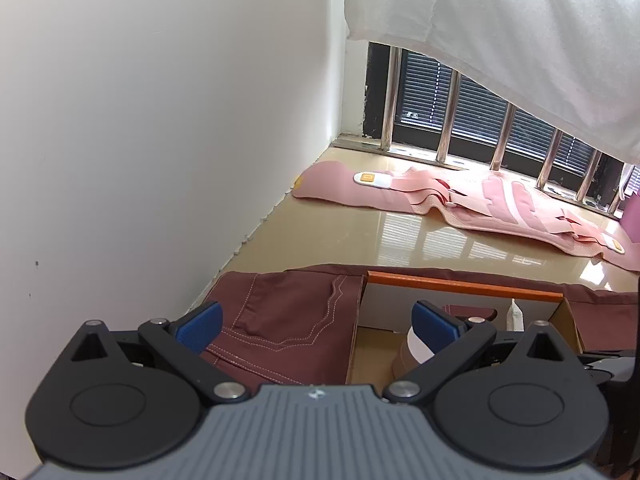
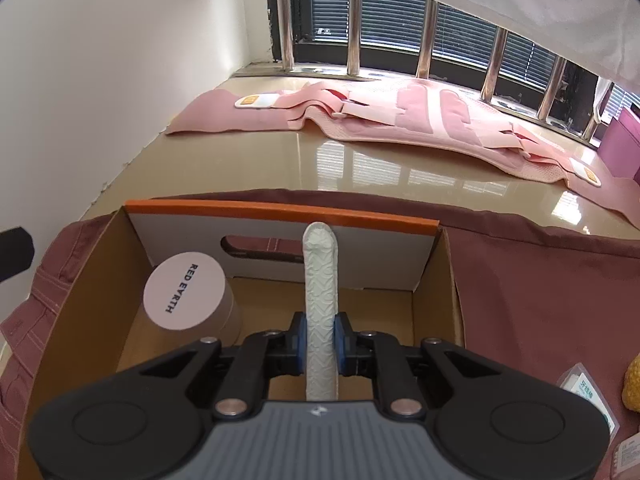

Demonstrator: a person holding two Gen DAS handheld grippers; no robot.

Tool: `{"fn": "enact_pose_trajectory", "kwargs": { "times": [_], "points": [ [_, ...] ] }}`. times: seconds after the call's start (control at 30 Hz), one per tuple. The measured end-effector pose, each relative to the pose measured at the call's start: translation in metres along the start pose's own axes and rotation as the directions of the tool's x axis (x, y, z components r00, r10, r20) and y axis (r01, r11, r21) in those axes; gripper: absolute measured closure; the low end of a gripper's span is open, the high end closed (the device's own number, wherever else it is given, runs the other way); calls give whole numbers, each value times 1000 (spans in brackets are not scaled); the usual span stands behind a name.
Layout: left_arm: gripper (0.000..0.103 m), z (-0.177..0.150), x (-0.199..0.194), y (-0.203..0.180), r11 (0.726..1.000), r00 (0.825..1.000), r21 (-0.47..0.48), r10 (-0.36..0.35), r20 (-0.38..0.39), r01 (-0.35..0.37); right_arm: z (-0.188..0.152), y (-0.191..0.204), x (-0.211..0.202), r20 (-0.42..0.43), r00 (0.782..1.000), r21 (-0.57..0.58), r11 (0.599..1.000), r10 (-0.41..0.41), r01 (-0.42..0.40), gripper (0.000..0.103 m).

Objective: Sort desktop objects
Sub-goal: 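Lower the nail file into the box and open the right tool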

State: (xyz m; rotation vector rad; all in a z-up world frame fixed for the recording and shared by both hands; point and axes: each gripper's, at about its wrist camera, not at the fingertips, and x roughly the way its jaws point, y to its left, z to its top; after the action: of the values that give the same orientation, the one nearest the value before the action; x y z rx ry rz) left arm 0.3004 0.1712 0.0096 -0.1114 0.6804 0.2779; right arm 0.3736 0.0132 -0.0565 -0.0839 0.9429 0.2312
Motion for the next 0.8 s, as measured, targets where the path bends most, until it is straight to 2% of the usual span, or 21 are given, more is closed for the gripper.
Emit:
{"fn": "enact_pose_trajectory", "kwargs": {
  "times": [0.37, 0.8],
  "points": [
    [0, -6, -8, -6, 999, 999, 12, -38, 6, 38, -1, 9, 11, -73, 996, -49, 998, -52, 48, 90],
    [0, -13, -11, 3, 999, 999, -1, -38, -8, 38, -5, 8, 20, -79, 995, -38, 997, -63, 60, 88]
  ]
}}
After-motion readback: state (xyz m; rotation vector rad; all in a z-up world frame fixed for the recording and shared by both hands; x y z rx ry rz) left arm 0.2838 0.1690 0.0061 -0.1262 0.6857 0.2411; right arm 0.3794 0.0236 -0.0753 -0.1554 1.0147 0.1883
